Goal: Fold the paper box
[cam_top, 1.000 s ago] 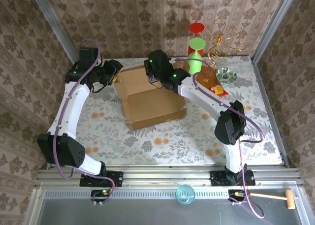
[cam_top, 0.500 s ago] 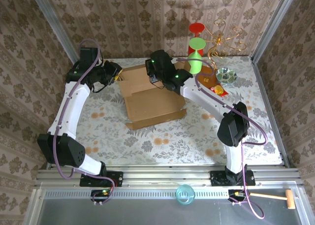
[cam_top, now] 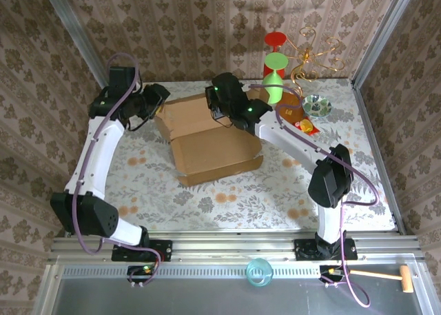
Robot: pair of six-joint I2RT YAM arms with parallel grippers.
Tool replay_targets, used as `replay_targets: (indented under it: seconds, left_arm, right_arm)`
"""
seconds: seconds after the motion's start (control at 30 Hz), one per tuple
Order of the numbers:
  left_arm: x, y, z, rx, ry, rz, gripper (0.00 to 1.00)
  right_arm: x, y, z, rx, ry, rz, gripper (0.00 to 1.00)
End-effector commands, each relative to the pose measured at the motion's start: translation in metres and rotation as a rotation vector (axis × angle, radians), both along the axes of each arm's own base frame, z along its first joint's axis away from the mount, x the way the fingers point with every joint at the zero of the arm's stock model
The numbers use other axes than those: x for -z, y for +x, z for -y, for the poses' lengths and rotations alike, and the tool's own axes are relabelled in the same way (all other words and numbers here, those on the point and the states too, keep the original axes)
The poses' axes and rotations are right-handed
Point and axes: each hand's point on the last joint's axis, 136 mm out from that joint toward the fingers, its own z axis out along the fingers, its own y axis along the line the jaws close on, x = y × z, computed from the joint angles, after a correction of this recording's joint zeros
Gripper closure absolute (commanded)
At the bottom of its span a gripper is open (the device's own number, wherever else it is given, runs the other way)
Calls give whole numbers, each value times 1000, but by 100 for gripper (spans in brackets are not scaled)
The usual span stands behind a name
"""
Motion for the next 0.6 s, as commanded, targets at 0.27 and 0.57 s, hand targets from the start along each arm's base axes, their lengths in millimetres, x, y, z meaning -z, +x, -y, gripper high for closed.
replay_targets:
  seconds: [0.27,0.57]
  left_arm:
    - [120,-52,-94,-197,-117,-125,80]
    - [201,-14,-56,-107,-243,-98,83]
  right_arm:
    - [-1,6,27,59,31,4,100]
    - [1,3,35,92,35,-69,100]
